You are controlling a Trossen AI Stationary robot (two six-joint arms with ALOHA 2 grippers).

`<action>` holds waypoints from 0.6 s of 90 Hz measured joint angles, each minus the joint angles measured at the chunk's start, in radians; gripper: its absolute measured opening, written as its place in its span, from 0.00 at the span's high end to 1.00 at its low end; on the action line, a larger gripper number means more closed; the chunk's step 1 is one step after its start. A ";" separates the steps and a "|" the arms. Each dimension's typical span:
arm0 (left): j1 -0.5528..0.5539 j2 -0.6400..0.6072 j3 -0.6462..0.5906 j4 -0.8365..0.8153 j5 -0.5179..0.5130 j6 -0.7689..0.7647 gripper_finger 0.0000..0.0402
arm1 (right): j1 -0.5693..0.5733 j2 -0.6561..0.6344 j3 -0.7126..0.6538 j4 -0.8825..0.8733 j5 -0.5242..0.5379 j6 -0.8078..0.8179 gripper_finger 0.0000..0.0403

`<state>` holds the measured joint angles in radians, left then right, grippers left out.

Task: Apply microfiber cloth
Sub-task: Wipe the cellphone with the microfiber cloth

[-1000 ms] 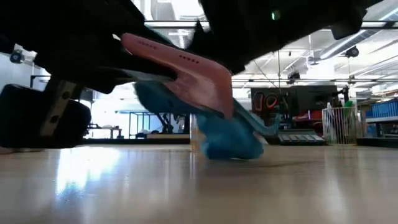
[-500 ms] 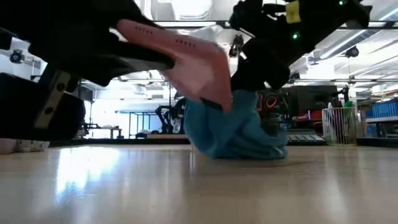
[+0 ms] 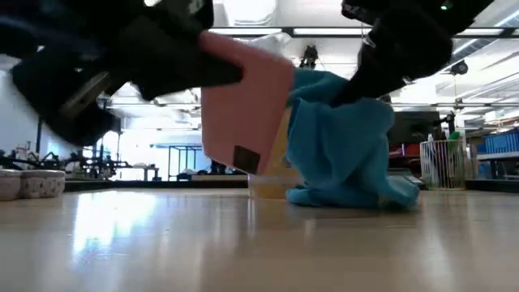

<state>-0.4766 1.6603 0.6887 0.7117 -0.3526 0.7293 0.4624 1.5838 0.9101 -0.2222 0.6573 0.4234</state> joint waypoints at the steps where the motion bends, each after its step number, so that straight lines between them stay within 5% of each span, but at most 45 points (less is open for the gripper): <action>1: 0.006 -0.008 -0.002 0.001 0.004 -0.019 0.98 | 0.000 0.003 0.000 0.004 0.000 0.009 1.00; 27: 0.155 -0.206 -0.101 0.092 0.018 -0.744 0.98 | 0.009 0.154 -0.002 0.197 -0.043 0.213 1.00; 54: 0.245 -0.305 -0.318 0.234 -0.160 -1.336 0.98 | 0.038 0.305 0.061 0.556 -0.134 -0.014 1.00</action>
<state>-0.2311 1.3556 0.3710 0.9456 -0.5122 -0.6069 0.4999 1.8886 0.9716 0.3337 0.5228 0.4094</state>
